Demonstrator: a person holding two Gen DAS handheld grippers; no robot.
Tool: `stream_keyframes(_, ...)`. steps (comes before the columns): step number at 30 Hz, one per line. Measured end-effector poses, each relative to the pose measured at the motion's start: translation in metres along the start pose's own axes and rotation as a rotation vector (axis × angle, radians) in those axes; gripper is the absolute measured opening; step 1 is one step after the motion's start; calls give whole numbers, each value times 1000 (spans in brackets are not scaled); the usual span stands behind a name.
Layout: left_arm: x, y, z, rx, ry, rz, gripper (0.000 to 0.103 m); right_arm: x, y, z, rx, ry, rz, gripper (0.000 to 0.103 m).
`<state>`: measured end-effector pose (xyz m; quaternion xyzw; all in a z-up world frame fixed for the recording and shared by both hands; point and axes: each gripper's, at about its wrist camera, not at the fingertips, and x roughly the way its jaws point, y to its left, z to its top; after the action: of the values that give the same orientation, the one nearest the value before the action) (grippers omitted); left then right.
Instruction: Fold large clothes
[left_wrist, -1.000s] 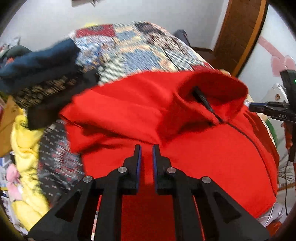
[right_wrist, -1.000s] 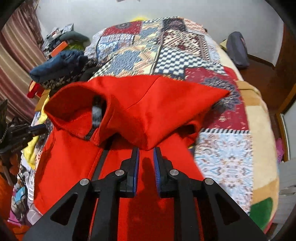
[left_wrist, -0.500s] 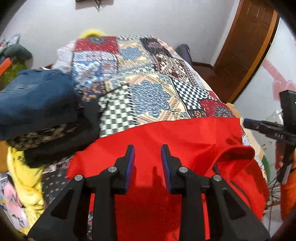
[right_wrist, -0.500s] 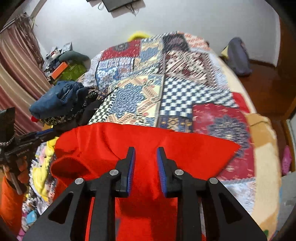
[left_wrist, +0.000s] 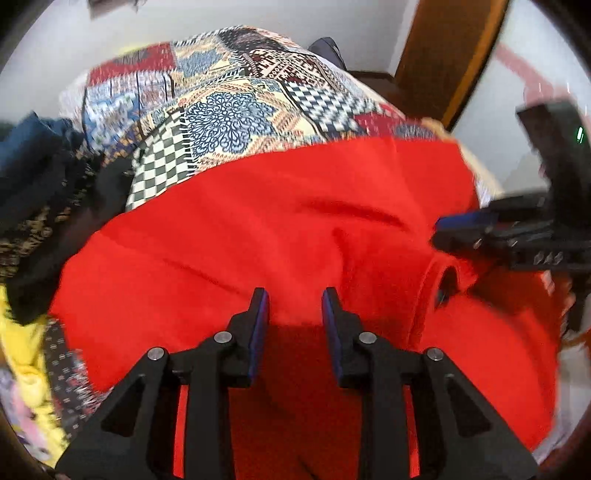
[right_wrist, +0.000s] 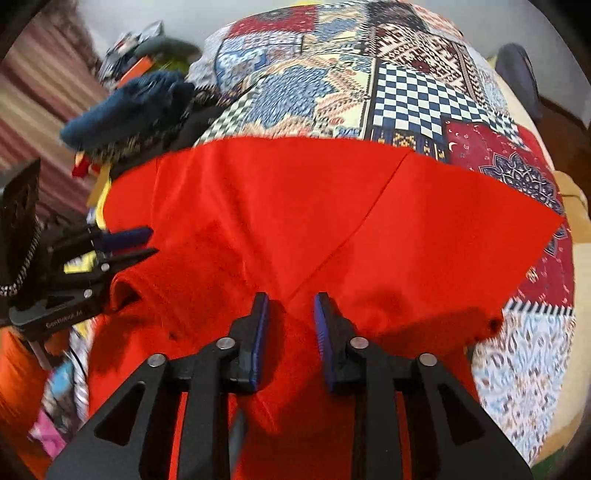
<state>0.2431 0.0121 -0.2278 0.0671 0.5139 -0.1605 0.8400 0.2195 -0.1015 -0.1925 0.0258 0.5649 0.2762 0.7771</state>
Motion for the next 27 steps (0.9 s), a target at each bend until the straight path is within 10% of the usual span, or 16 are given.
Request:
stream_keyframes(12, -36, 6, -60, -111, -51, 64, 63, -27, 9, -35, -39, -64, -108, 50)
stream_keyframes(20, -74, 76, -62, -297, -95, 208, 64, -62, 0, -35, -6, -161, -191, 54)
stream_keyframes(27, -90, 144, -58, -526, -188, 149, 64, -82, -37, -12, 162, -265, -205, 68)
